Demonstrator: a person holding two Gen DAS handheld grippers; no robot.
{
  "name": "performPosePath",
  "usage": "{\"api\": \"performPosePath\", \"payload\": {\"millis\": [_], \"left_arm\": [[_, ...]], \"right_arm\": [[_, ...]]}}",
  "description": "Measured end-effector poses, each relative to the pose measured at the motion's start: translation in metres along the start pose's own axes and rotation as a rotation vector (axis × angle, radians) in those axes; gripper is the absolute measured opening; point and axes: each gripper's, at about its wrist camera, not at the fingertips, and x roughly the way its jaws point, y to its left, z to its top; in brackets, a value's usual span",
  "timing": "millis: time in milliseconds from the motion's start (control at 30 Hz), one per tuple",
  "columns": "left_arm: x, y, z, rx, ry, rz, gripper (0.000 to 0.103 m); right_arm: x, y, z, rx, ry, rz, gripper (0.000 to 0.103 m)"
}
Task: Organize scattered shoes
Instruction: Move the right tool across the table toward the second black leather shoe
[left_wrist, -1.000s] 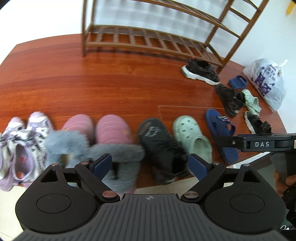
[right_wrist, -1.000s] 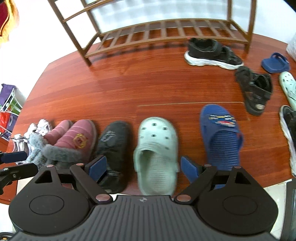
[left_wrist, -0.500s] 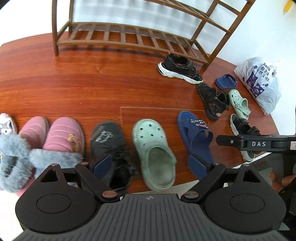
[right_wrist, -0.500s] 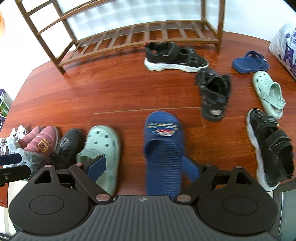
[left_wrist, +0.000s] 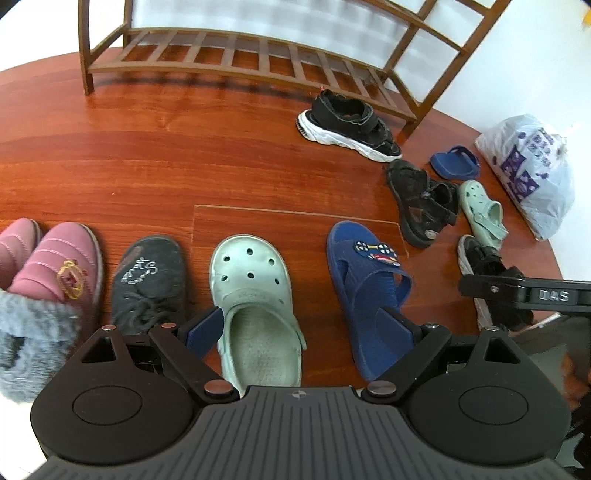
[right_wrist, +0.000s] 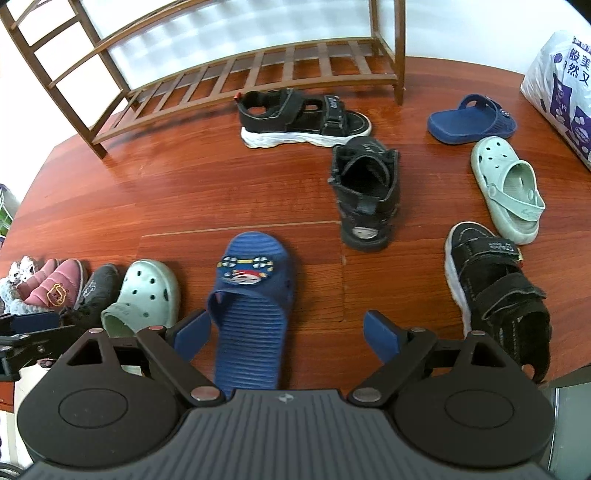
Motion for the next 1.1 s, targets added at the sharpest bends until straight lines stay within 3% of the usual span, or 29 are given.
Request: {"api": "performPosePath", "payload": {"millis": [233, 300, 567, 1100], "left_arm": [[0.040, -0.008, -0.001, -0.016, 0.033, 0.099, 0.091], [0.048, -0.009, -0.002, -0.013, 0.033, 0.131, 0.095], [0.056, -0.018, -0.002, 0.036, 0.012, 0.214, 0.096], [0.071, -0.014, -0.006, 0.031, 0.027, 0.222, 0.094]], "right_arm": [[0.004, -0.029, 0.008, -0.003, 0.003, 0.009, 0.094], [0.005, -0.039, 0.010, 0.001, 0.006, 0.011, 0.094], [0.005, -0.062, 0.011, 0.015, 0.006, 0.024, 0.094], [0.016, -0.078, 0.026, -0.004, 0.015, 0.050, 0.094]]}}
